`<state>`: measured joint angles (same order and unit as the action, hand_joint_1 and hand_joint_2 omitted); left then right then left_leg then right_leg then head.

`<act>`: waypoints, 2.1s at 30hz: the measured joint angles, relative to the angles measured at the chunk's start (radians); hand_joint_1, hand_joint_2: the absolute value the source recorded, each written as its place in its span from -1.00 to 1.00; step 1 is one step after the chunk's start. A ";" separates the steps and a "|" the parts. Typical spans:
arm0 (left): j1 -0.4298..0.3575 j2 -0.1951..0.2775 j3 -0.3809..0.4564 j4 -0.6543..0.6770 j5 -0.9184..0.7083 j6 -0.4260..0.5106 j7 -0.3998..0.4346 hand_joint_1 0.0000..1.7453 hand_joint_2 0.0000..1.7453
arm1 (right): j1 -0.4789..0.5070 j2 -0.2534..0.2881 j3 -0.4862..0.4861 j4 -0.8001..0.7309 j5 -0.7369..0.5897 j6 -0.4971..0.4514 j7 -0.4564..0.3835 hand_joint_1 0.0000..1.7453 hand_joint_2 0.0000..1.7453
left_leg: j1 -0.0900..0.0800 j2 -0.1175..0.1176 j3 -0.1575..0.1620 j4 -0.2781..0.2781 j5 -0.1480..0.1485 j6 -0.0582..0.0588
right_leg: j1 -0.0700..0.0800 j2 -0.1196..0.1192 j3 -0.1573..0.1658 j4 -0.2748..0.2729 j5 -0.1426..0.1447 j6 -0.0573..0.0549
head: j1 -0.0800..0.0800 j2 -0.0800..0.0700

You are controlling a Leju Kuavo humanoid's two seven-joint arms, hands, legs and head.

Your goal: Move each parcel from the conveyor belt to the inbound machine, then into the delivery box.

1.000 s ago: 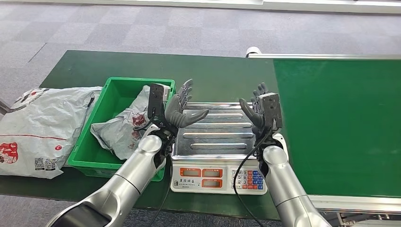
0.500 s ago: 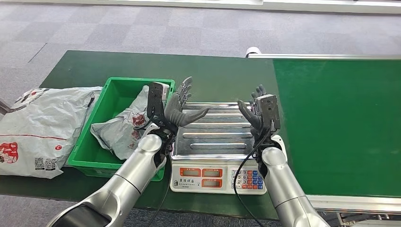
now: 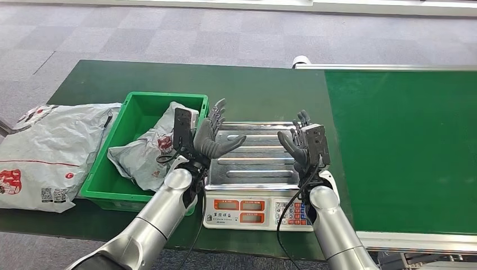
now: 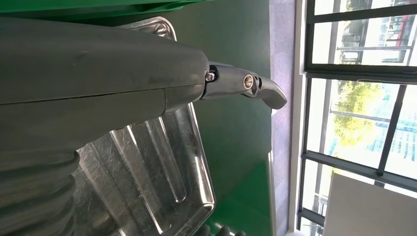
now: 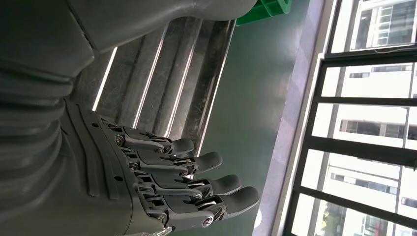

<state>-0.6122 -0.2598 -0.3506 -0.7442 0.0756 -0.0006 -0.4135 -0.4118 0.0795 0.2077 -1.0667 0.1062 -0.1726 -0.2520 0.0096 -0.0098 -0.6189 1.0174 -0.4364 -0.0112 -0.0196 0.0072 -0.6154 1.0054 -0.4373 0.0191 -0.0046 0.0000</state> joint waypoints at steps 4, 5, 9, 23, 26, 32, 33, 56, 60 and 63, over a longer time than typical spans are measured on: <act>0.015 0.000 0.000 -0.018 0.010 0.006 0.000 -1.00 1.00 | 0.014 -0.002 0.002 -0.009 -0.013 0.002 -0.004 -1.00 1.00 | 0.000 0.000 0.000 0.000 0.000 0.000 | 0.000 0.000 0.000 0.000 0.000 0.000 | 0.000 0.000; 0.019 0.000 0.000 -0.022 0.013 0.006 0.000 -1.00 1.00 | 0.020 -0.002 0.002 -0.013 -0.017 0.001 -0.006 -1.00 1.00 | 0.000 0.000 0.000 0.000 0.000 0.000 | 0.000 0.000 0.000 0.000 0.000 0.000 | 0.000 0.000; 0.035 0.000 0.000 -0.030 0.015 0.007 0.000 -1.00 1.00 | 0.047 -0.006 0.008 -0.034 -0.023 -0.004 -0.013 -1.00 1.00 | 0.000 0.000 0.000 0.000 0.000 0.000 | 0.000 0.000 0.000 0.000 0.000 0.000 | 0.000 0.000; 0.029 -0.011 0.000 0.003 0.022 0.003 -0.014 -1.00 1.00 | 0.117 -0.019 0.010 -0.101 -0.016 -0.025 -0.010 -1.00 1.00 | 0.000 0.001 0.000 0.000 0.000 0.000 | 0.000 0.000 0.000 0.000 0.000 0.000 | 0.000 0.000; 0.029 -0.011 0.000 0.009 0.027 0.001 -0.018 -1.00 1.00 | 0.120 -0.022 0.010 -0.103 -0.016 -0.026 -0.011 -1.00 1.00 | 0.000 0.001 0.000 0.000 0.000 0.000 | 0.000 0.000 0.000 0.000 0.000 0.000 | 0.000 0.000; 0.029 -0.011 0.000 0.014 0.033 -0.002 -0.022 -1.00 1.00 | 0.120 -0.030 0.010 -0.103 -0.019 -0.025 -0.016 -1.00 1.00 | 0.000 0.000 0.000 0.000 0.000 0.000 | 0.000 0.000 0.000 0.000 0.000 0.000 | 0.000 0.000; 0.029 -0.011 0.000 0.014 0.034 0.000 -0.023 -1.00 1.00 | 0.120 -0.032 0.010 -0.103 -0.022 -0.025 -0.019 -1.00 1.00 | 0.000 0.000 0.000 0.000 0.000 0.000 | 0.000 0.000 0.000 0.000 0.000 0.000 | 0.000 0.000; 0.029 -0.008 0.000 0.009 0.043 0.003 -0.034 -1.00 1.00 | 0.110 -0.035 0.021 -0.102 -0.033 -0.040 -0.034 -1.00 1.00 | 0.000 0.000 0.000 0.000 0.000 0.000 | 0.000 0.000 0.000 0.000 0.000 0.000 | 0.000 0.000; 0.026 -0.008 0.000 0.017 0.050 -0.002 -0.039 -1.00 1.00 | 0.100 -0.035 0.024 -0.093 -0.034 -0.043 -0.044 -1.00 1.00 | 0.000 0.000 0.000 0.000 0.000 0.000 | 0.000 0.000 0.000 0.000 0.000 0.000 | 0.000 0.000; 0.026 -0.008 0.000 0.023 0.050 -0.003 -0.041 -1.00 1.00 | 0.091 -0.035 0.024 -0.087 -0.034 -0.043 -0.048 -1.00 1.00 | 0.000 0.000 0.000 0.000 0.000 0.000 | 0.000 0.000 0.000 0.000 0.000 0.000 | 0.000 0.000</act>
<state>-0.5866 -0.2682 -0.3510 -0.7216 0.1259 -0.0034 -0.4542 -0.3207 0.0443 0.2321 -1.1532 0.0725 -0.2152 -0.2999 0.0096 -0.0097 -0.6188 1.0174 -0.4364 -0.0113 -0.0196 0.0073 -0.6153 1.0053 -0.4374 0.0191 -0.0046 -0.0001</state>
